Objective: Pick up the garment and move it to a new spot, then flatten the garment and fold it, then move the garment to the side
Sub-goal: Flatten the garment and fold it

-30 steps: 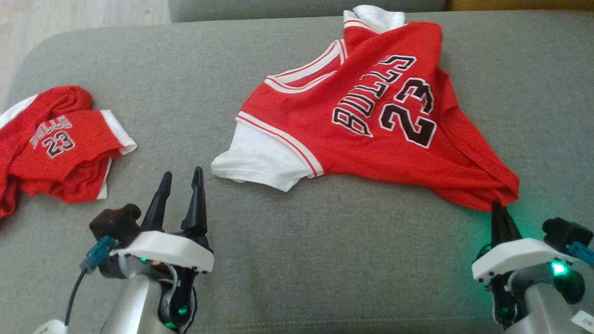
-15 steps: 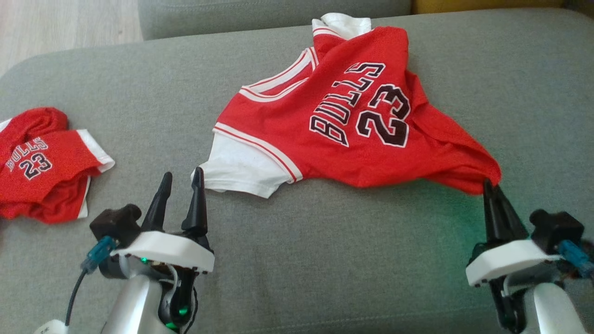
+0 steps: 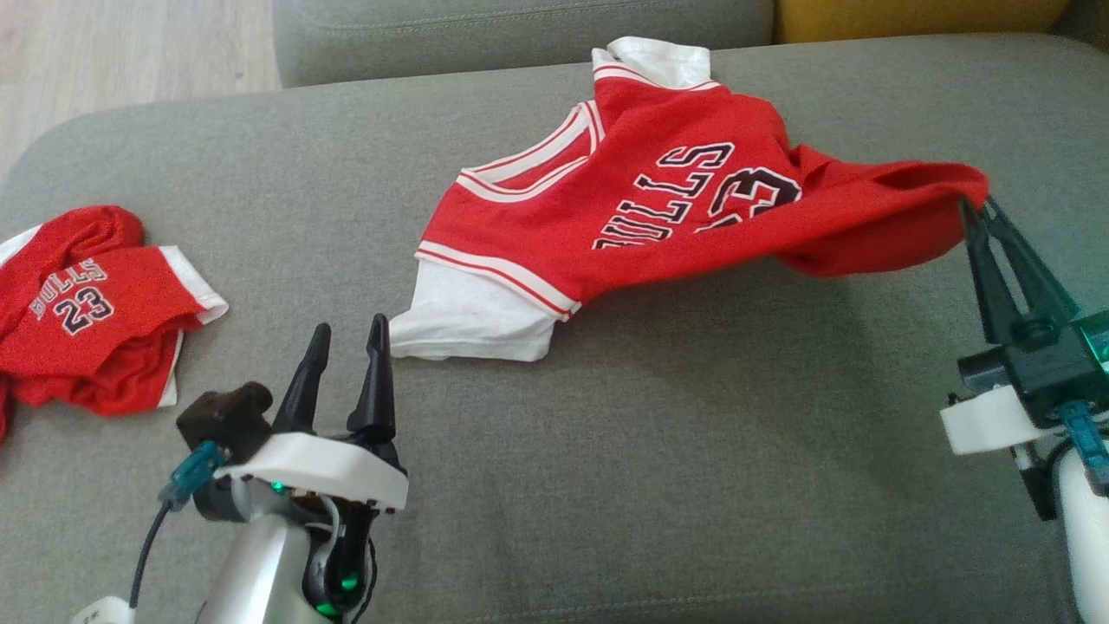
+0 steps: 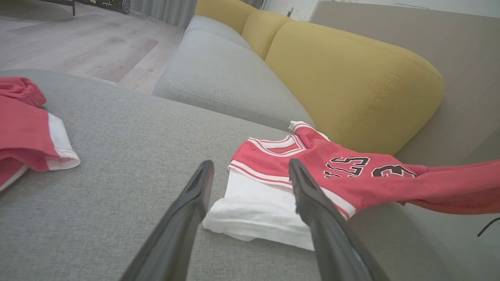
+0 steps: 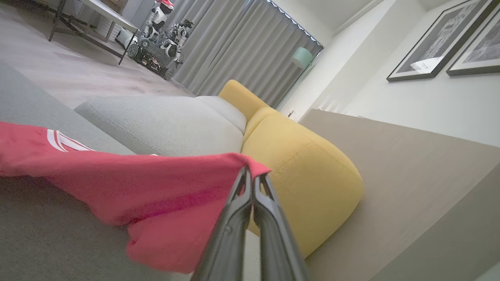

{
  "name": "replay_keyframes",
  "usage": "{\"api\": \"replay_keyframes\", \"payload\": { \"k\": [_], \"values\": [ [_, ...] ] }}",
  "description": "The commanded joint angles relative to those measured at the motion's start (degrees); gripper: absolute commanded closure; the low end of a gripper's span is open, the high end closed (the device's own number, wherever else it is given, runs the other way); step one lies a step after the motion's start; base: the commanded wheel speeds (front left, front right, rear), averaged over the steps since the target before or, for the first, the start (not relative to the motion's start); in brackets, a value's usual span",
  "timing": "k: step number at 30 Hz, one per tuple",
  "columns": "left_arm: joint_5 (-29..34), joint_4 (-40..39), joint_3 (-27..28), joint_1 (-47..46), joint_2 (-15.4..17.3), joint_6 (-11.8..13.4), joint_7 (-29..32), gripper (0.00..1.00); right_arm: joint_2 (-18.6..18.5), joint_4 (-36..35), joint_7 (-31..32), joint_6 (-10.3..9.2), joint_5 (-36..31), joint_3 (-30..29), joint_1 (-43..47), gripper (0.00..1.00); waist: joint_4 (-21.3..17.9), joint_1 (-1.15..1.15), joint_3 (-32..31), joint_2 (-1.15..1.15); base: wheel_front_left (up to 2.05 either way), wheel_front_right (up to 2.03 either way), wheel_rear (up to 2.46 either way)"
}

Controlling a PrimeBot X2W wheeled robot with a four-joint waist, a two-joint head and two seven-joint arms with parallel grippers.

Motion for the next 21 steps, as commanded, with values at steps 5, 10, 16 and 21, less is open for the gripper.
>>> {"api": "replay_keyframes", "payload": {
  "k": [5, 10, 16, 21],
  "values": [
    [-0.41, -2.16, 1.41, -1.38, 0.73, 0.45, -0.70, 0.00, -3.93, 2.42, 1.93, 0.11, 1.06, 5.69, 3.26, 1.00, 0.75, 0.00, 0.37, 0.00, 0.00, 0.00, 0.00],
    [-0.36, -2.25, 1.28, -1.57, 0.73, 0.41, -0.70, 0.00, -8.68, 9.73, 5.69, 0.11, 6.03, 9.82, 7.15, 1.00, 1.08, 0.00, 0.94, 0.00, 0.00, 0.00, 0.00],
    [-0.03, -2.18, 1.64, -1.95, 0.73, 0.19, -0.70, 0.00, -10.98, 13.40, 9.57, 0.11, 11.15, 7.35, 7.86, 1.00, 0.87, 0.00, 1.44, 0.00, 0.00, 0.00, 0.00],
    [0.10, -2.02, 1.77, -2.03, 0.73, -0.02, -0.70, 0.00, -9.51, 14.36, 13.03, 0.11, 14.82, 4.36, 9.47, 0.79, 0.67, 0.00, 1.67, 0.00, 0.00, 0.00, 0.00]
  ]
}}
